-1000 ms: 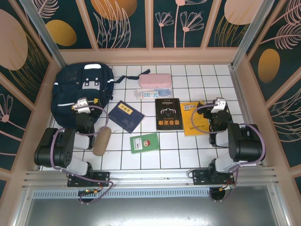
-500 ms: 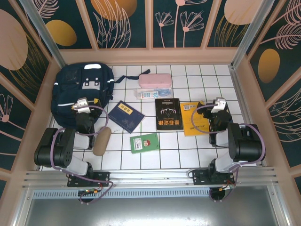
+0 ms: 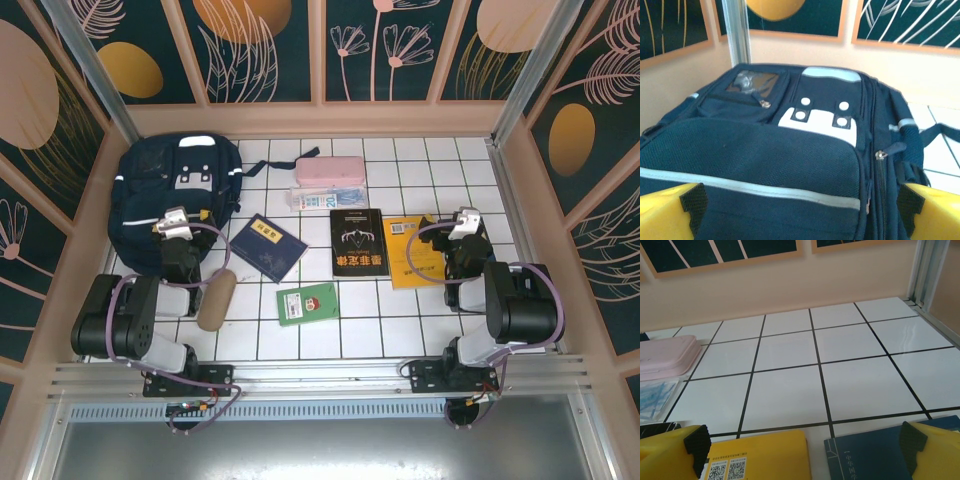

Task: Pack books, pencil case, and school supplies into a backpack

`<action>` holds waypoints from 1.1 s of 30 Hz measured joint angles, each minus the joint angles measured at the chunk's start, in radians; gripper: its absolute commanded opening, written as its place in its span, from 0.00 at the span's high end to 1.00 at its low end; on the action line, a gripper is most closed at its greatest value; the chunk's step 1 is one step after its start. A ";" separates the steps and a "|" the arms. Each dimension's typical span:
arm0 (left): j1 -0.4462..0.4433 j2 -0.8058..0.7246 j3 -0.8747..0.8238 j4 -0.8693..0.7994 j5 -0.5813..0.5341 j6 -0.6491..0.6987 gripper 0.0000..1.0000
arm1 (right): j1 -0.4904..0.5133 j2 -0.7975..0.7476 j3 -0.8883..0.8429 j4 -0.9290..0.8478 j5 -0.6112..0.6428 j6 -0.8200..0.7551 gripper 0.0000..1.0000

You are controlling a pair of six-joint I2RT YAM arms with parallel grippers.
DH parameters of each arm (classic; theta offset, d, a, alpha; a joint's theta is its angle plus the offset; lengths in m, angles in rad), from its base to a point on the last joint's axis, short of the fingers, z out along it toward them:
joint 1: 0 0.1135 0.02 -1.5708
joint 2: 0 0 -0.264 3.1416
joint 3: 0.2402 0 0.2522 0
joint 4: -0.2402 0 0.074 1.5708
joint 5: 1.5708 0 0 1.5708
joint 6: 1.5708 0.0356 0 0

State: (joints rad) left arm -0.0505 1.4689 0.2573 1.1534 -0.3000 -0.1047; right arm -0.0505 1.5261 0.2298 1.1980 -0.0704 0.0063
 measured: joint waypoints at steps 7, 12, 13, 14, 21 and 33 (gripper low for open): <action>0.000 -0.182 0.322 -0.485 -0.049 -0.095 0.01 | -0.001 -0.188 0.128 -0.290 0.048 0.055 0.01; 0.000 -0.254 0.459 -0.705 -0.042 -0.194 0.01 | -0.014 -0.296 0.261 -0.486 0.092 0.217 0.01; 0.000 -0.248 0.480 -0.742 -0.039 -0.201 0.02 | -0.018 -0.301 0.293 -0.529 0.100 0.257 0.01; 0.000 -0.236 0.502 -0.778 -0.033 -0.204 0.03 | -0.024 -0.301 0.321 -0.564 0.100 0.290 0.01; 0.000 -0.005 0.685 -0.984 0.097 -0.189 0.19 | -0.018 -0.296 0.421 -0.748 0.023 0.401 0.01; -0.004 0.457 1.103 -1.205 0.266 -0.187 0.33 | 0.182 -0.260 0.555 -0.978 0.024 0.412 0.01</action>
State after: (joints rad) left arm -0.0544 1.9259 1.3602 -0.0517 -0.0341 -0.2920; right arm 0.1314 1.2659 0.7853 0.2195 -0.0460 0.4183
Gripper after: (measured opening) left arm 0.668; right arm 0.989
